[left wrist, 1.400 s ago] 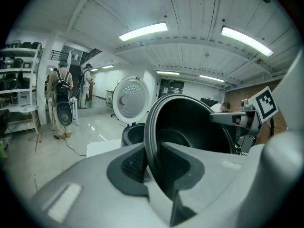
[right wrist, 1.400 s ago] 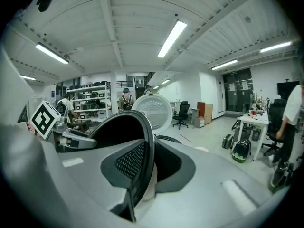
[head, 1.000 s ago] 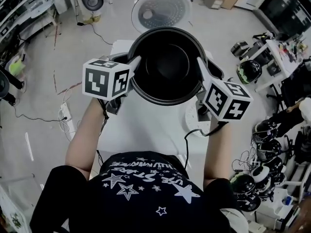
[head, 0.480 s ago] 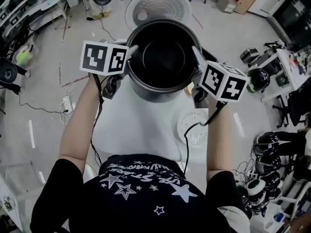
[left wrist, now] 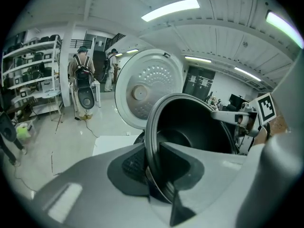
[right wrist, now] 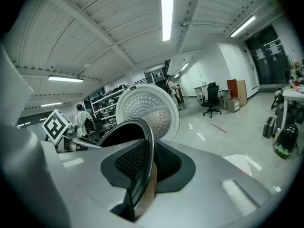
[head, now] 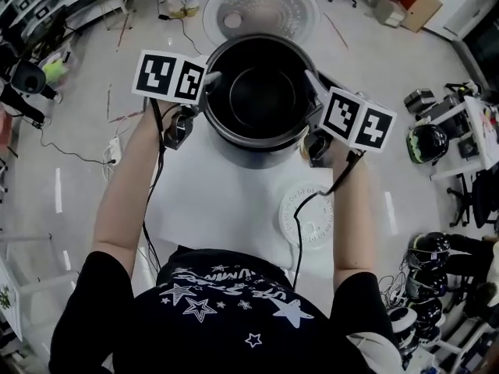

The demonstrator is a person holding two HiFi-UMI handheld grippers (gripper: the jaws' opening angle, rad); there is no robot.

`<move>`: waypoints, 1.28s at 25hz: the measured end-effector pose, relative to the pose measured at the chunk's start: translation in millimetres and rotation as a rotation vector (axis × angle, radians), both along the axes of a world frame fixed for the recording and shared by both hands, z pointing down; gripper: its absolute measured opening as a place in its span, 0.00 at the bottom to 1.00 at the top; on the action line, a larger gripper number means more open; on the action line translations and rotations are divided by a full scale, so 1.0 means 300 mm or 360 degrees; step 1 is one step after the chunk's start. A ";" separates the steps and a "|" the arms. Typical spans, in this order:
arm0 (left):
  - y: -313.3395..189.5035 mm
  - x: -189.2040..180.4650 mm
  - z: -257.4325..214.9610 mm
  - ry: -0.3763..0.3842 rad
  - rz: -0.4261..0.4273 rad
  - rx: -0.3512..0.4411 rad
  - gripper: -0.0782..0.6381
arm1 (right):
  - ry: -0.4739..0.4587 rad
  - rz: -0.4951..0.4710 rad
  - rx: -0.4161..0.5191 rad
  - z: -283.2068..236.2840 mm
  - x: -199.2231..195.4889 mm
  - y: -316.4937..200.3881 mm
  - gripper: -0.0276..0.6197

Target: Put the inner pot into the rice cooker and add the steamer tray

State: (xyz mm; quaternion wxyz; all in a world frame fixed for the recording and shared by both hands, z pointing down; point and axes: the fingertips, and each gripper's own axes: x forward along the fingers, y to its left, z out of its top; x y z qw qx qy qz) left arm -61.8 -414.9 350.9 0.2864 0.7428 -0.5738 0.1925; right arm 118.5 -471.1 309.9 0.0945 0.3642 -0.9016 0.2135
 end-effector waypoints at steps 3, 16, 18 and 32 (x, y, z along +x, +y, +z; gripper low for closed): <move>-0.003 -0.011 0.066 0.0011 -0.0020 -0.0070 0.21 | 0.0001 -0.0022 -0.0046 0.058 -0.019 -0.019 0.17; -0.023 -0.014 0.211 -0.0098 -0.0042 -0.0203 0.21 | 0.0305 -0.0136 -0.0035 0.238 -0.029 -0.062 0.18; -0.025 -0.019 0.230 -0.0121 -0.0050 -0.0211 0.22 | 0.0365 -0.0148 -0.0018 0.261 -0.035 -0.067 0.19; -0.043 -0.070 0.305 -0.0669 -0.0038 -0.0139 0.27 | 0.0664 -0.0136 0.0008 0.402 -0.058 -0.093 0.21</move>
